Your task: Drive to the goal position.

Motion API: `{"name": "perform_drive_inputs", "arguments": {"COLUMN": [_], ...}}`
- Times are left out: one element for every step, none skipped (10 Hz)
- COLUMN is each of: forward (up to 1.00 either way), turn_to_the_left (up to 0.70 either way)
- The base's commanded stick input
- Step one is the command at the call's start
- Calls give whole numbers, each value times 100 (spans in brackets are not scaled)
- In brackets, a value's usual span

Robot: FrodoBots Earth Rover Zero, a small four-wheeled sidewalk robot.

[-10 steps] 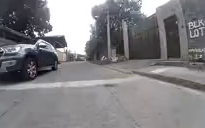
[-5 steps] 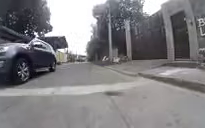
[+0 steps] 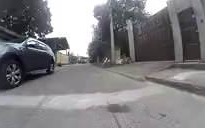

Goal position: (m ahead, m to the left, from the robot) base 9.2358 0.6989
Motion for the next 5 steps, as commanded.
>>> {"name": "perform_drive_inputs", "arguments": {"forward": [100,100,100,100,100], "turn_to_the_left": [3,3,-37,-37,-5]}}
